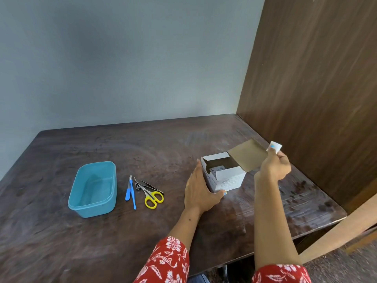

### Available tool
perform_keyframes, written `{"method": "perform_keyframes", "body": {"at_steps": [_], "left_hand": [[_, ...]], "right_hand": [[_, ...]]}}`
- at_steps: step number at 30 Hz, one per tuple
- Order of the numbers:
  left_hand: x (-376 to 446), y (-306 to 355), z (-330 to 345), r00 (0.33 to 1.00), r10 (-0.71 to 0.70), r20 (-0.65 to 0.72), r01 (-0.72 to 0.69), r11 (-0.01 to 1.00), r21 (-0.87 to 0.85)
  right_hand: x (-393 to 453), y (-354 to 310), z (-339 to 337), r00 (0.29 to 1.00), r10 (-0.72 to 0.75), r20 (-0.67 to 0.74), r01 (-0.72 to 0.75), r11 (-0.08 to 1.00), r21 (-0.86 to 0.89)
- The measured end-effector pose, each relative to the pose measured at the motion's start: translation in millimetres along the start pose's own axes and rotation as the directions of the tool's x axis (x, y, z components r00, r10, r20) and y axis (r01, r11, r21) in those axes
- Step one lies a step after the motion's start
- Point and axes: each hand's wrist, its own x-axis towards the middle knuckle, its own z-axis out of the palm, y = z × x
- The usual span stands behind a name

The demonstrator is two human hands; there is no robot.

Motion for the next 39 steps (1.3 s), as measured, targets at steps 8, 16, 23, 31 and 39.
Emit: {"method": "perform_keyframes", "body": {"at_steps": [8, 16, 23, 31, 39], "left_hand": [[1, -2, 2, 1.000, 0.006, -0.016, -0.006, 1.000, 0.004], [2, -5, 5, 1.000, -0.029, -0.005, 0.029, 1.000, -0.001], [3, -5, 6, 0.999, 0.011, -0.036, -0.011, 1.000, -0.002], [3, -6, 6, 0.998, 0.056, -0.039, -0.056, 0.998, 0.006], [5, -7, 6, 0.997, 0.069, -0.043, -0.069, 0.998, -0.005]], "right_hand": [[-42, -8, 4, 0.923, -0.338, 0.185, 0.314, 0.938, 0.149], [-61, 26, 2, 0.704, -0.394, 0.590, 0.595, 0.782, -0.188], [-59, 46, 7, 0.578, -0.294, 0.762, 0.745, 0.571, -0.345], [-57, 55, 9, 0.551, -0.264, 0.791, 0.776, 0.510, -0.370], [-54, 62, 8, 0.552, -0.265, 0.790, 0.773, 0.518, -0.367]]}}
